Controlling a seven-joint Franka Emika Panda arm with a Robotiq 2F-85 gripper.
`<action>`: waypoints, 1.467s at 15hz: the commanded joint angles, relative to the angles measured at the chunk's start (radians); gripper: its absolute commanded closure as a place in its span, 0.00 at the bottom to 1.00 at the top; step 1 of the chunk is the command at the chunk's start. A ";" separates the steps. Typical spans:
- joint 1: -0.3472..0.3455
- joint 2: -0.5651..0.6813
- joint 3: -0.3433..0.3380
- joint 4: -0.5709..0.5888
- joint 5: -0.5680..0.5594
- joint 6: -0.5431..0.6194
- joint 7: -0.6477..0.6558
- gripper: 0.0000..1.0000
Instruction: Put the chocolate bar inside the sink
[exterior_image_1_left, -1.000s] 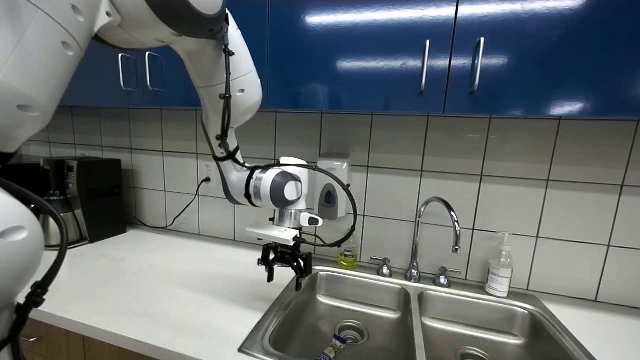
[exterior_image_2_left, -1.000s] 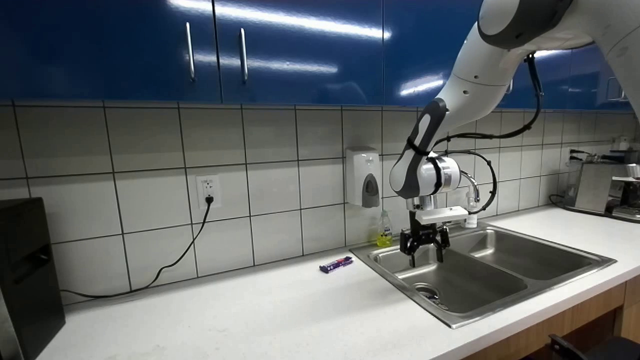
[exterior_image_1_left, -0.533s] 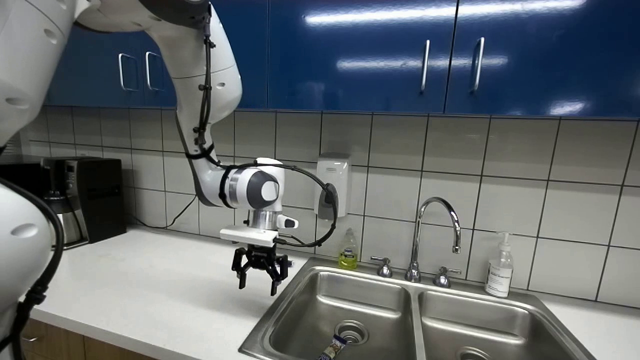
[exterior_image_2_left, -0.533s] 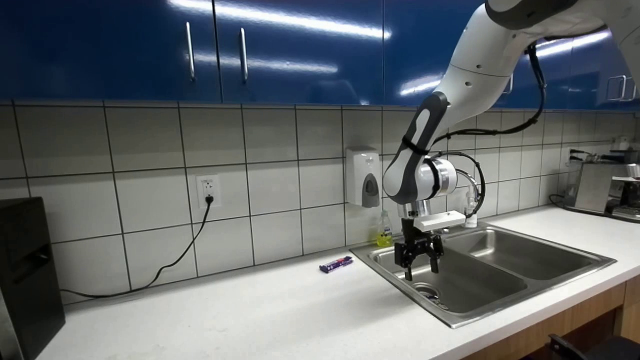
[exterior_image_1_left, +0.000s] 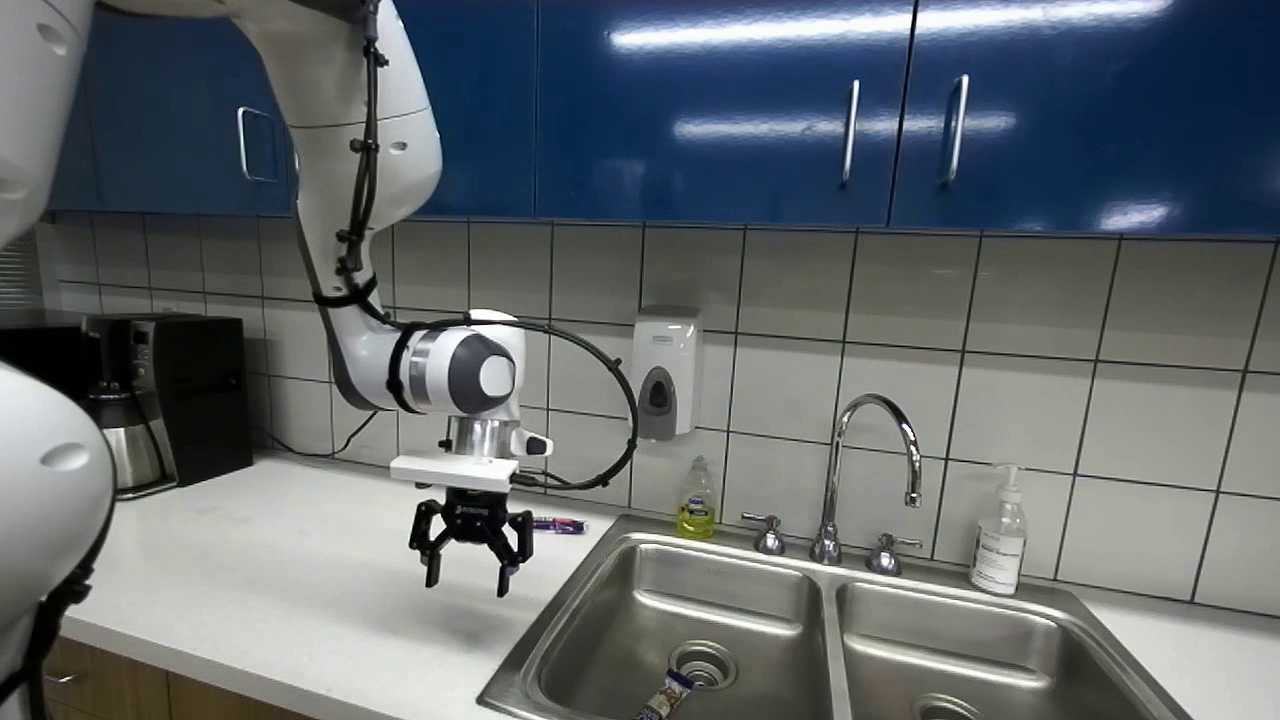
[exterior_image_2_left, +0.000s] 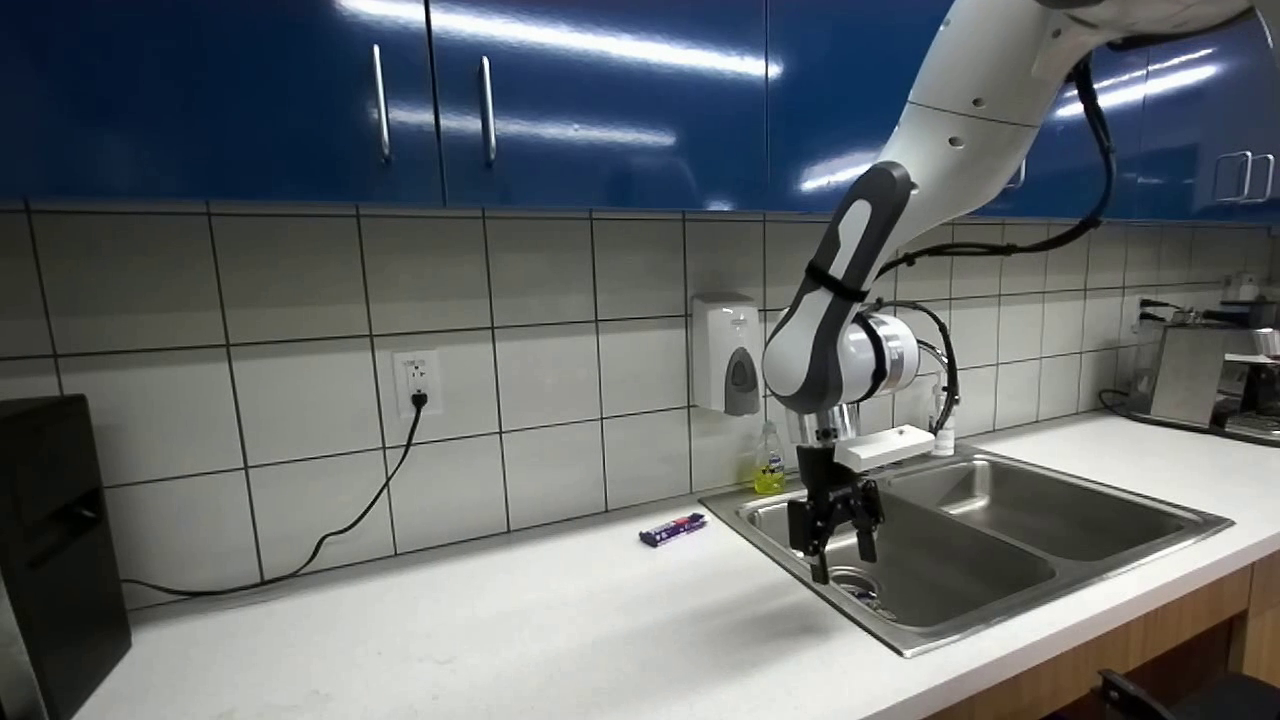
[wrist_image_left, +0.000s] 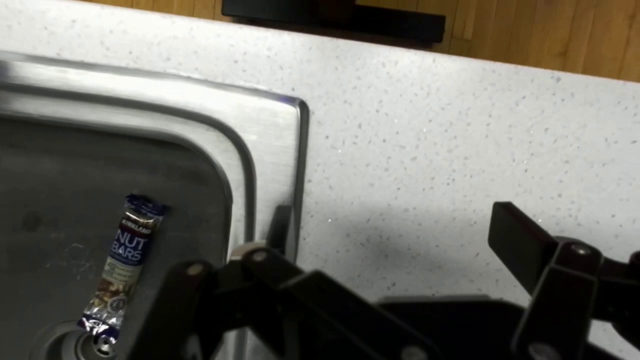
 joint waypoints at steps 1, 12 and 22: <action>0.006 -0.092 0.021 -0.082 -0.015 0.009 -0.026 0.00; 0.033 -0.135 0.031 -0.117 -0.002 0.002 -0.007 0.00; 0.035 -0.140 0.032 -0.123 -0.002 0.004 -0.007 0.00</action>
